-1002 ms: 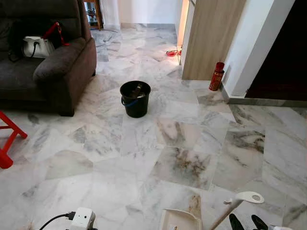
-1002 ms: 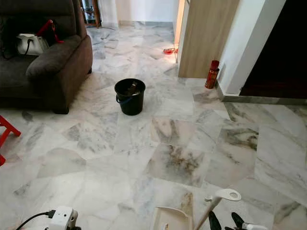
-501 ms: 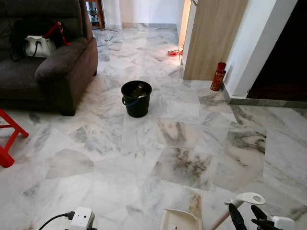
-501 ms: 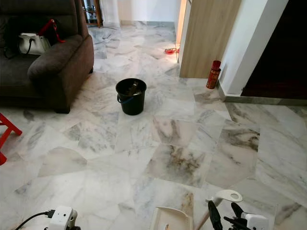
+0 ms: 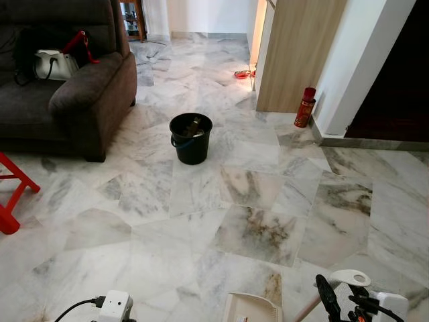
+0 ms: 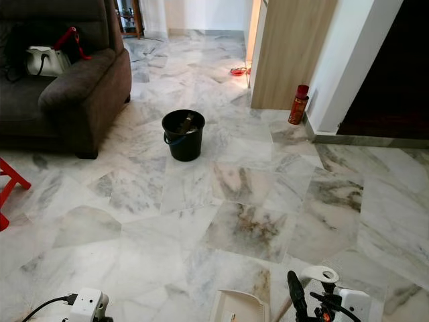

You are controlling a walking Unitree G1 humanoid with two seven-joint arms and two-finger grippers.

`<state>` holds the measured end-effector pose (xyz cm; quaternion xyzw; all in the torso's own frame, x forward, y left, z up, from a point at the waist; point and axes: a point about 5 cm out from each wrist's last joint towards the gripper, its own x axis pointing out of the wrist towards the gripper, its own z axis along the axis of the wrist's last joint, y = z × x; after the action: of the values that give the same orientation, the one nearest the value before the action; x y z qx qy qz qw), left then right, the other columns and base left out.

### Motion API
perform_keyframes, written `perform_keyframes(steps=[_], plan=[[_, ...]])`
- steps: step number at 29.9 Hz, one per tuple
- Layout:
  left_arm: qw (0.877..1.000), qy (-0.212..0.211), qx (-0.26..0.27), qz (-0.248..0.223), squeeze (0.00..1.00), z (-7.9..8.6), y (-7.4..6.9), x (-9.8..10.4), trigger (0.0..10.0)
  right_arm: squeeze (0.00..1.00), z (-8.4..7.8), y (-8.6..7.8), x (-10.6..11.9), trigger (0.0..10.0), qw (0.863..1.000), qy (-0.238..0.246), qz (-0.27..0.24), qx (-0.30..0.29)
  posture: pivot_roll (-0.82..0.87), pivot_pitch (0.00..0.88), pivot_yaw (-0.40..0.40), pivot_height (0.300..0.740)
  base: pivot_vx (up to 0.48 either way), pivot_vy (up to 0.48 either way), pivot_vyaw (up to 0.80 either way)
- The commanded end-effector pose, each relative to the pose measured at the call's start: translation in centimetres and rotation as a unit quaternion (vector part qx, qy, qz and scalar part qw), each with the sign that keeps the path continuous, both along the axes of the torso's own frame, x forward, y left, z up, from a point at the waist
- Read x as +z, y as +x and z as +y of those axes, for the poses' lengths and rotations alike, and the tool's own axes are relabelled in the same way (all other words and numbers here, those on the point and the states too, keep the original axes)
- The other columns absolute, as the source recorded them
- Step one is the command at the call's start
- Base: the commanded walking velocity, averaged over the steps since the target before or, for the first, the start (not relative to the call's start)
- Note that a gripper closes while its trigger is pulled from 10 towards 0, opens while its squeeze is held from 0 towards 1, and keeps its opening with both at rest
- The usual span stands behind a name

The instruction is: Sweep floor

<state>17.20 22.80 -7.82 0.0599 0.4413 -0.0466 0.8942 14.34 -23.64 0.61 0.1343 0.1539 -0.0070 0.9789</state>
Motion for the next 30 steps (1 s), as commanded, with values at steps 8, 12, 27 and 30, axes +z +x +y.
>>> perform_keyframes(steps=[8,12,27,30], plan=[[1.000,0.006,0.000,0.011,0.00,0.6,-0.4,-0.1,10.0,0.00,0.1,0.8,0.0,10.0,0.999,-0.023,-0.003,-0.032,-0.04,0.000,-0.013,0.740,0.000,0.000,0.00],[1.000,0.005,0.000,0.010,0.00,0.6,-0.3,0.0,10.0,0.00,0.5,1.1,-0.2,10.0,0.999,-0.025,-0.001,-0.037,-0.04,0.000,-0.014,0.740,0.000,0.000,0.00],[1.000,0.006,-0.009,0.014,0.00,-0.3,-0.1,-0.2,10.0,0.00,0.9,1.3,-0.9,10.0,0.995,-0.047,0.007,-0.082,-0.03,0.000,-0.011,0.740,0.000,0.000,0.00],[1.000,0.006,-0.010,0.014,0.00,-0.3,-0.2,-0.2,10.0,0.00,0.9,1.6,-1.0,10.0,0.994,-0.045,0.005,-0.095,-0.03,0.000,-0.010,0.740,0.000,0.000,0.00]])
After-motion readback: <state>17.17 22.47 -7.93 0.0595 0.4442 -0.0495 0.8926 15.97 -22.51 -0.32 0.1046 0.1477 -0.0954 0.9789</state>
